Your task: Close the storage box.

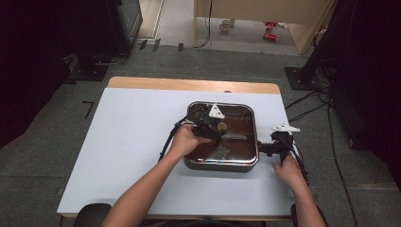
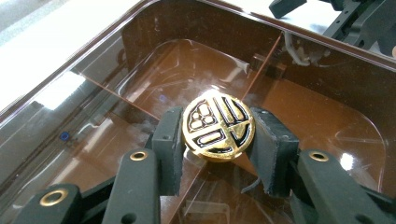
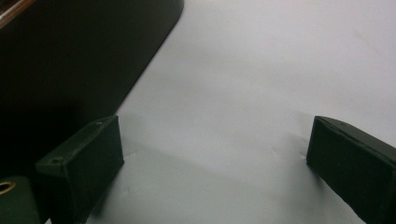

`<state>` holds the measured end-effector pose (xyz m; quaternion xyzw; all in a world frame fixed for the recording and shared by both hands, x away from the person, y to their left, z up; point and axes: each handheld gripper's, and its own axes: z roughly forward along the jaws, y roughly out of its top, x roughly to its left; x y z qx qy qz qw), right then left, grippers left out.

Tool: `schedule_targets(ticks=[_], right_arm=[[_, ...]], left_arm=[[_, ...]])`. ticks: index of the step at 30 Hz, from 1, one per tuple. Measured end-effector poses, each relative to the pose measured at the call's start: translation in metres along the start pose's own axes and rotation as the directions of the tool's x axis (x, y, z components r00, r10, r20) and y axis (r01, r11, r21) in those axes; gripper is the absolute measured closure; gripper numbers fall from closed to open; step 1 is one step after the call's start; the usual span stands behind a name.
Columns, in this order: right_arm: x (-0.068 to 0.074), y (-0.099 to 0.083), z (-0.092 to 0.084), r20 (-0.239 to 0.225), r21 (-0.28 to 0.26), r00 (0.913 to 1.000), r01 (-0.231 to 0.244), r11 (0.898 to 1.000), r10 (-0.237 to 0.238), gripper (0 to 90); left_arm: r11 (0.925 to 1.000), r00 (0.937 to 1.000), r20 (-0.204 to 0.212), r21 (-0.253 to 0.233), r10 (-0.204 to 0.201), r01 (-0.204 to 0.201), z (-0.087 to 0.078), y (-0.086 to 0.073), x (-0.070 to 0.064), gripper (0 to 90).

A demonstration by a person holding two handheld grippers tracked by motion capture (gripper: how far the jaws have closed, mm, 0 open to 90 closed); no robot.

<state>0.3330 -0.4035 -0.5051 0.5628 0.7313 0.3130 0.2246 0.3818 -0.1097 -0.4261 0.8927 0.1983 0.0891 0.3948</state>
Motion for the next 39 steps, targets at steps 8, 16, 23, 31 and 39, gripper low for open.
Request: schedule_targets(ticks=[8, 16, 23, 31, 39], right_arm=[[0.000, 0.000, 0.000, 0.000, 0.000, 1.0000, 0.000, 1.000, 0.000, 3.0], [0.000, 0.000, 0.000, 0.000, 0.000, 1.0000, 0.000, 1.000, 0.000, 3.0], [0.000, 0.000, 0.000, 0.000, 0.001, 1.0000, -0.003, 1.000, 0.003, 3.0], [0.000, 0.000, 0.000, 0.000, 0.000, 1.0000, 0.001, 1.000, -0.001, 3.0], [0.000, 0.000, 0.000, -0.001, -0.001, 1.0000, -0.001, 1.000, 0.001, 3.0]], left_arm=[[0.9992, 0.9984, 0.049, -0.026, -0.028, 0.030, -0.012, 0.003, -0.001, 41.6], [0.9983, 0.9988, 0.017, -0.035, -0.046, 0.046, -0.025, -0.002, -0.003, 37.5], [0.9956, 0.9968, 0.016, -0.050, -0.078, 0.079, -0.044, -0.014, -0.004, 36.1], [0.9902, 0.9919, -0.019, -0.064, -0.125, 0.124, -0.067, -0.033, 0.001, 34.9], [0.9849, 0.9863, -0.046, -0.078, -0.158, 0.155, -0.081, -0.047, 0.003, 33.4]])
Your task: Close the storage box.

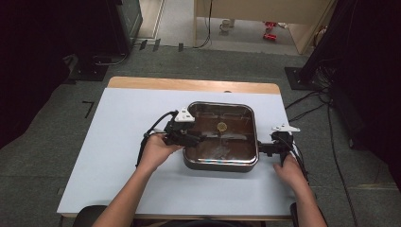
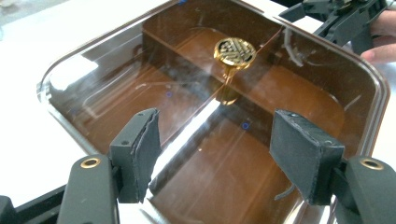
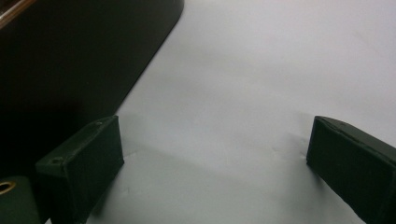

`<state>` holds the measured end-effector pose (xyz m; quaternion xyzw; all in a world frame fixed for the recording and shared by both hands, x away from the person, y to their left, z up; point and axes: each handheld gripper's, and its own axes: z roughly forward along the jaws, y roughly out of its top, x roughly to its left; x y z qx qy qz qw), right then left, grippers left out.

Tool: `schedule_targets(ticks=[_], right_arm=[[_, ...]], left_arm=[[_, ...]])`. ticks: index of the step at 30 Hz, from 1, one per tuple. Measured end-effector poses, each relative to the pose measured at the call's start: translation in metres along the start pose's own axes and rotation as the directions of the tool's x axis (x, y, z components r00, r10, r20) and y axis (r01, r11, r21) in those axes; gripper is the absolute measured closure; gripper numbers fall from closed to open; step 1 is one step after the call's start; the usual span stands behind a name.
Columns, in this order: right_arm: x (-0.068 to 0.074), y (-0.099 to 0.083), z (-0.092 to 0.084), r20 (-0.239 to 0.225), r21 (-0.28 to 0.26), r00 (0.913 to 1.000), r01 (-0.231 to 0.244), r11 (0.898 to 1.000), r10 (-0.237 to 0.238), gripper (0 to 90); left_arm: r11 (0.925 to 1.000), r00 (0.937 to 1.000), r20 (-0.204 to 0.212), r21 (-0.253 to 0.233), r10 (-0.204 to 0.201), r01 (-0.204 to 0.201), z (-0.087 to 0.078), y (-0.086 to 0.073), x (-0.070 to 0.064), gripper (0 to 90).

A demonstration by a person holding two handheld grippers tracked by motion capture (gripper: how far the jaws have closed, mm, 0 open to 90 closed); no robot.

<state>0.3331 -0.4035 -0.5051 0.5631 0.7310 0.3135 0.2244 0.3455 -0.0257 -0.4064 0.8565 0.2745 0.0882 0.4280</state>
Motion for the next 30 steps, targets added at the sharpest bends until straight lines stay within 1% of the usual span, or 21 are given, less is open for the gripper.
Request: schedule_targets(ticks=[3, 5, 7, 11, 15, 16, 19, 20, 21, 22, 24, 26, 27, 28, 29, 30], right_arm=[[0.000, 0.000, 0.000, 0.000, 0.000, 1.0000, 0.000, 1.000, 0.000, 3.0], [0.000, 0.000, 0.000, -0.001, 0.001, 1.0000, -0.002, 1.000, 0.002, 3.0], [0.000, 0.000, 0.000, -0.001, 0.001, 1.0000, -0.002, 1.000, 0.002, 3.0], [0.000, 0.000, 0.000, -0.001, 0.001, 1.0000, -0.001, 1.000, 0.001, 3.0], [0.000, 0.000, 0.000, 0.000, 0.001, 1.0000, -0.002, 1.000, 0.002, 2.9], [0.000, 0.000, 0.000, 0.000, 0.000, 1.0000, -0.002, 1.000, 0.002, 3.0], [0.000, 0.000, 0.000, -0.001, 0.000, 1.0000, -0.002, 1.000, 0.002, 3.0], [0.000, 0.000, 0.000, -0.001, 0.000, 1.0000, -0.002, 1.000, 0.002, 3.0], [0.000, 0.000, 0.000, -0.001, 0.000, 1.0000, -0.002, 1.000, 0.002, 3.0], [0.000, 0.000, 0.000, -0.001, 0.000, 1.0000, -0.002, 1.000, 0.002, 3.0], [0.000, 0.000, 0.000, -0.001, 0.000, 1.0000, -0.002, 1.000, 0.002, 2.9], [0.000, 0.000, 0.000, -0.002, 0.000, 1.0000, -0.002, 1.000, 0.002, 2.9], [0.000, 0.000, 0.000, -0.002, 0.000, 1.0000, -0.002, 1.000, 0.002, 2.9], [0.000, 0.000, 0.000, -0.002, 0.000, 1.0000, -0.001, 1.000, 0.001, 3.0], [0.000, 0.000, 0.000, -0.002, 0.000, 1.0000, -0.002, 1.000, 0.002, 2.9], [0.000, 0.000, 0.000, -0.002, 0.000, 1.0000, -0.002, 1.000, 0.002, 2.9]], left_arm=[[1.0000, 0.9999, -0.016, -0.002, -0.006, 0.006, -0.007, -0.006, 0.002, 32.3], [0.9996, 0.9991, -0.033, -0.008, -0.026, 0.026, -0.014, -0.013, 0.004, 32.2], [0.9993, 0.9984, -0.044, -0.011, -0.037, 0.036, -0.018, -0.017, 0.006, 31.8], [0.9979, 0.9964, -0.058, -0.019, -0.062, 0.061, -0.025, -0.026, 0.011, 31.8], [0.9969, 0.9946, -0.070, -0.019, -0.077, 0.076, -0.028, -0.032, 0.014, 31.9], [0.9963, 0.9937, -0.074, -0.017, -0.085, 0.084, -0.029, -0.037, 0.017, 31.9], [0.9962, 0.9917, -0.095, -0.012, -0.087, 0.086, -0.030, -0.045, 0.021, 31.9], [0.9962, 0.9917, -0.095, -0.012, -0.087, 0.086, -0.030, -0.045, 0.021, 31.9], [0.9952, 0.9893, -0.108, -0.011, -0.098, 0.097, -0.031, -0.053, 0.024, 32.0], [0.9939, 0.9872, -0.115, -0.012, -0.111, 0.110, -0.032, -0.057, 0.025, 32.4], [0.9924, 0.9841, -0.128, -0.010, -0.123, 0.122, -0.033, -0.066, 0.028, 32.9], [0.9930, 0.9824, -0.145, -0.029, -0.117, 0.114, -0.035, -0.074, 0.029, 32.6], [0.9930, 0.9824, -0.145, -0.029, -0.117, 0.114, -0.035, -0.074, 0.029, 31.9], [0.9927, 0.9798, -0.164, -0.055, -0.115, 0.107, -0.037, -0.081, 0.030, 32.0], [0.9915, 0.9773, -0.172, -0.062, -0.124, 0.115, -0.038, -0.084, 0.031, 31.6], [0.9915, 0.9773, -0.172, -0.062, -0.124, 0.115, -0.038, -0.084, 0.031, 31.4]])
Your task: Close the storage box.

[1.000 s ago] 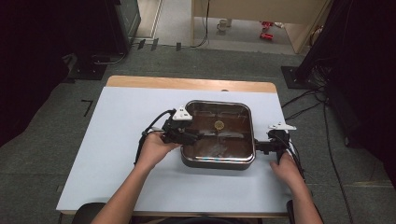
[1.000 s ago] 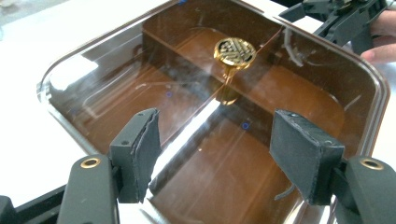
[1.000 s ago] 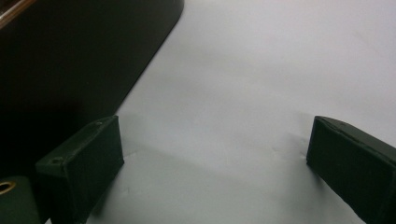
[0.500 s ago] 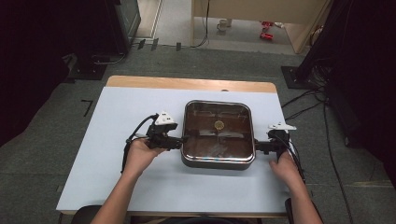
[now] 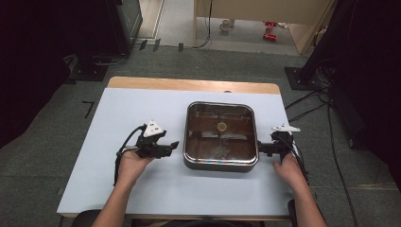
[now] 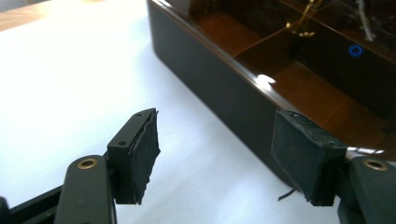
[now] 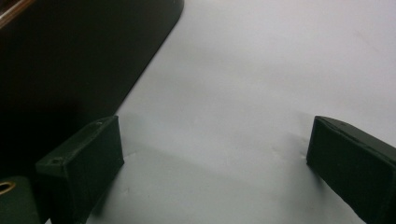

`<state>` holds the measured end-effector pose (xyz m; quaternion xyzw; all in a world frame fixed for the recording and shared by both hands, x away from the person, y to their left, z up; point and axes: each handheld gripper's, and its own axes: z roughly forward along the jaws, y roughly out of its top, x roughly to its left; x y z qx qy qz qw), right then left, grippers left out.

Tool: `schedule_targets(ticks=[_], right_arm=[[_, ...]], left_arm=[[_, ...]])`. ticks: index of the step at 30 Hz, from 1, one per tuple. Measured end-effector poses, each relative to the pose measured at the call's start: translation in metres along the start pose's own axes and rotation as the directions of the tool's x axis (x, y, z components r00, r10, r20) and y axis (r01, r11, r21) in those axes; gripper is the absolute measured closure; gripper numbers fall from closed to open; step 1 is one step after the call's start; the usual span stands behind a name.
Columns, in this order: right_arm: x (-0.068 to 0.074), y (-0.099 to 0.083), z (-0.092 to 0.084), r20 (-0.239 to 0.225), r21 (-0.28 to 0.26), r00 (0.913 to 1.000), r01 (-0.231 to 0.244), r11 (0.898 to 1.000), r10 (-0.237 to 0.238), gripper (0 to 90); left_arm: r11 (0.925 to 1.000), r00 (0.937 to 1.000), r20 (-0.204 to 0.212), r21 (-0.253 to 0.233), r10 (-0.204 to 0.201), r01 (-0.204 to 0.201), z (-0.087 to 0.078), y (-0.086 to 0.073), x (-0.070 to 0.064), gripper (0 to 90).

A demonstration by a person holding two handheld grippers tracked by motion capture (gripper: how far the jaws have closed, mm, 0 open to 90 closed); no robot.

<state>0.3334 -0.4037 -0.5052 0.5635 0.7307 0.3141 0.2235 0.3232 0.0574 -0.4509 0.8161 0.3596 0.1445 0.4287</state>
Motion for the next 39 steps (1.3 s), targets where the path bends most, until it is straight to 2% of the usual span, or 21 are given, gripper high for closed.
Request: schedule_targets(ticks=[1, 7, 9, 10, 11, 12, 15, 20, 23, 26, 27, 39], right_arm=[[0.000, 0.000, 0.000, 0.000, 0.000, 1.0000, -0.001, 1.000, 0.001, 2.9], [0.000, 0.000, 0.000, 0.000, 0.000, 1.0000, -0.001, 1.000, 0.001, 2.9], [0.000, 0.000, 0.000, 0.000, 0.000, 1.0000, -0.001, 1.000, 0.001, 2.9], [0.000, 0.000, 0.000, 0.000, 0.000, 1.0000, -0.001, 1.000, 0.001, 2.9], [0.000, 0.000, 0.000, 0.000, 0.000, 1.0000, -0.001, 1.000, 0.001, 2.9], [0.000, 0.000, 0.000, 0.000, 0.000, 1.0000, -0.001, 1.000, 0.001, 2.9], [0.000, 0.000, 0.000, 0.000, 0.000, 1.0000, 0.000, 1.000, 0.000, 2.9], [0.000, 0.000, 0.000, 0.000, 0.000, 1.0000, -0.001, 1.000, 0.001, 2.9], [0.000, 0.000, 0.000, 0.000, 0.000, 1.0000, -0.001, 1.000, 0.001, 2.9], [0.000, 0.000, 0.000, 0.000, 0.000, 1.0000, -0.001, 1.000, 0.001, 2.9], [0.000, 0.000, 0.000, 0.000, 0.000, 1.0000, 0.000, 1.000, 0.000, 2.9], [0.000, 0.000, 0.000, 0.000, 0.000, 1.0000, 0.000, 1.000, 0.000, 2.9]], left_arm=[[0.9998, 0.9998, -0.009, 0.008, -0.018, 0.018, -0.001, -0.006, 0.002, 31.2], [0.9990, 0.9989, -0.041, 0.038, -0.024, 0.026, 0.001, -0.017, 0.006, 27.9], [0.9973, 0.9968, -0.056, 0.042, -0.058, 0.060, 0.003, -0.022, 0.007, 26.2], [0.9973, 0.9968, -0.056, 0.042, -0.058, 0.060, 0.003, -0.022, 0.007, 25.8], [0.9945, 0.9963, -0.059, 0.080, -0.062, 0.067, 0.007, -0.025, 0.006, 25.2], [0.9945, 0.9963, -0.059, 0.080, -0.062, 0.067, 0.007, -0.025, 0.006, 24.6], [0.9917, 0.9981, -0.055, 0.123, -0.029, 0.036, 0.013, -0.029, 0.005, 24.4], [0.9858, 0.9990, -0.040, 0.166, -0.020, 0.026, 0.020, -0.034, 0.001, 24.4], [0.9885, 0.9985, -0.054, 0.150, -0.010, 0.018, 0.022, -0.036, -0.003, 22.2], [0.9921, 0.9965, -0.081, 0.125, 0.022, -0.011, 0.025, -0.041, -0.010, 18.6], [0.9936, 0.9958, -0.089, 0.112, 0.021, -0.011, 0.025, -0.042, -0.012, 17.8], [0.9938, 0.9953, -0.095, 0.111, 0.018, -0.007, 0.025, -0.043, -0.012, 17.2]])
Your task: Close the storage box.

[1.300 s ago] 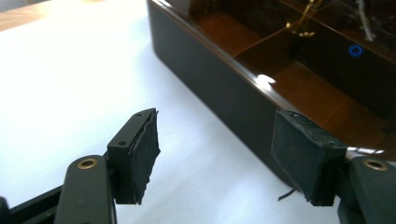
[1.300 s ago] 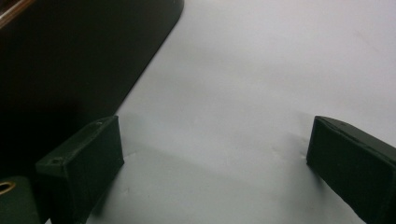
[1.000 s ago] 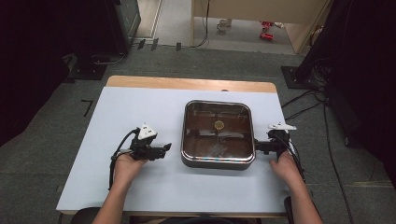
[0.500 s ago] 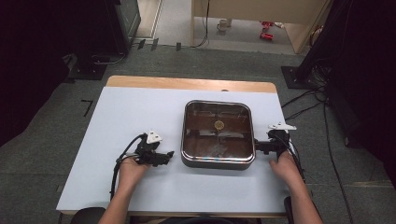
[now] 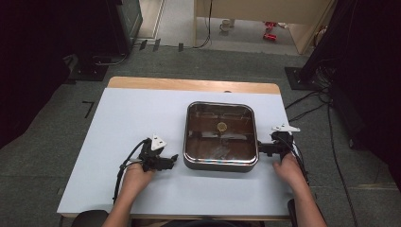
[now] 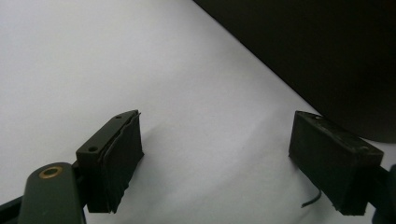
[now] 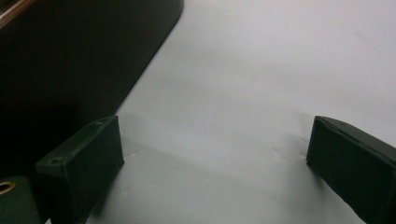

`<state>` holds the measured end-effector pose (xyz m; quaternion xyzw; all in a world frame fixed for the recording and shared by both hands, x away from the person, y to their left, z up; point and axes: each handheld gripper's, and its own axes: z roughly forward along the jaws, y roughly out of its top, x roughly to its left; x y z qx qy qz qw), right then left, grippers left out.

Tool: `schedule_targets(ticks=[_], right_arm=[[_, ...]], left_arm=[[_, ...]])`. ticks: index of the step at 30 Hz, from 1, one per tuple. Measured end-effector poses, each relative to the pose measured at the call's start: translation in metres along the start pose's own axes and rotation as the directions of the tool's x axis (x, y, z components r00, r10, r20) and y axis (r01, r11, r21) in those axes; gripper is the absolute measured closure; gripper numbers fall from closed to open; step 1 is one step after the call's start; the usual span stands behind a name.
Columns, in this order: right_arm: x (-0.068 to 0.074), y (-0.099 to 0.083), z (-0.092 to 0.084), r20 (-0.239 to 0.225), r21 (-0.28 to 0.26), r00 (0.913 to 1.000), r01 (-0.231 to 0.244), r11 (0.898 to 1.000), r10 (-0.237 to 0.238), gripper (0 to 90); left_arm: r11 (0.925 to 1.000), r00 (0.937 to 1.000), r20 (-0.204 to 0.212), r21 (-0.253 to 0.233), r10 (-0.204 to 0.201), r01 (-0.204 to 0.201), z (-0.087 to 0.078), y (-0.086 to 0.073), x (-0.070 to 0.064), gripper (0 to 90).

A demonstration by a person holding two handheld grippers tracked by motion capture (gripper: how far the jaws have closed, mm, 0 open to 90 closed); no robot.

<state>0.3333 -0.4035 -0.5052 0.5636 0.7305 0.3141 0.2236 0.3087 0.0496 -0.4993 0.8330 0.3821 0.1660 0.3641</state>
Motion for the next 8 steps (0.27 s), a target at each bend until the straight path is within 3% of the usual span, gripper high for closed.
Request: schedule_targets(ticks=[8], right_arm=[[0.0001, 0.0000, -0.0001, 0.000, 0.000, 1.0000, 0.000, 1.000, 0.000, 2.9]], left_arm=[[1.0000, 1.0000, -0.008, 0.001, -0.003, 0.003, 0.0000, -0.0001, -0.0004, 16.3]])
